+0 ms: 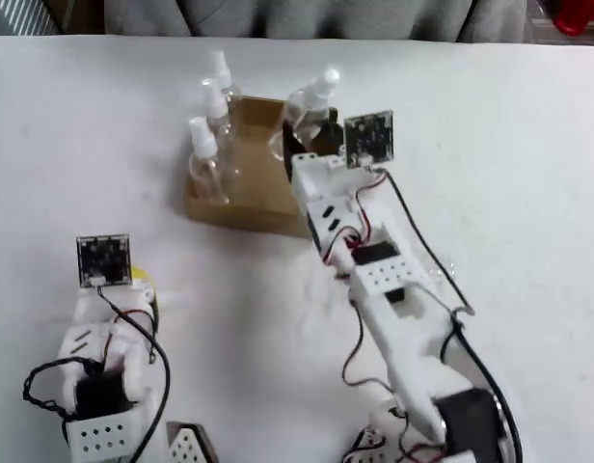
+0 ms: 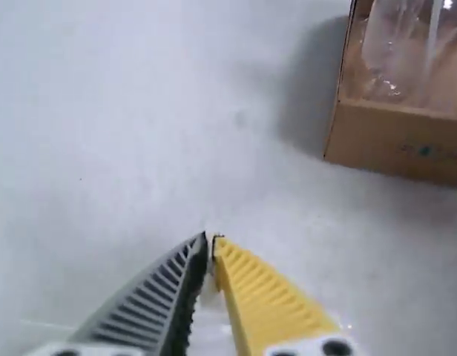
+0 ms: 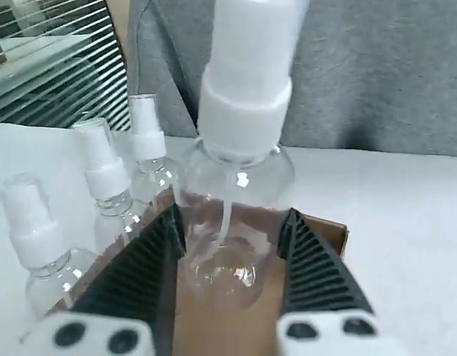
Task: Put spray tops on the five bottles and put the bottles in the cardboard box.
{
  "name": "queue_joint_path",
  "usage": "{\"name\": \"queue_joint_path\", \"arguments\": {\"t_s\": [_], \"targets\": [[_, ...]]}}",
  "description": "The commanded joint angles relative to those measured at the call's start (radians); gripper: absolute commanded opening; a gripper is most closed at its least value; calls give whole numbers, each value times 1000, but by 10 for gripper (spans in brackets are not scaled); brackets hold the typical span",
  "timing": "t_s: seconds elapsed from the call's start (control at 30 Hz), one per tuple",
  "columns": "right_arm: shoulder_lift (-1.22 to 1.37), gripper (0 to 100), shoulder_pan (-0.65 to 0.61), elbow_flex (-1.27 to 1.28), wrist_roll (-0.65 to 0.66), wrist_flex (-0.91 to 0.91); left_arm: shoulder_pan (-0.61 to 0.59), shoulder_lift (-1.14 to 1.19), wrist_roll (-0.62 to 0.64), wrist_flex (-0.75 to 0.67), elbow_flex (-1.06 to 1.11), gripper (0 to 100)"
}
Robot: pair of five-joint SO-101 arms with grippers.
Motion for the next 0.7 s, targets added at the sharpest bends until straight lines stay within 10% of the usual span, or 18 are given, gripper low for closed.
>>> {"name": "queue_joint_path", "arguments": {"t_s": [0.0,0.67], "targets": [[47,15,36,-112,12,-24,-4,-21,-9,9,0,22],[469,15,77,-413,107,-24,-2,-21,-14,6,0,22]]}}
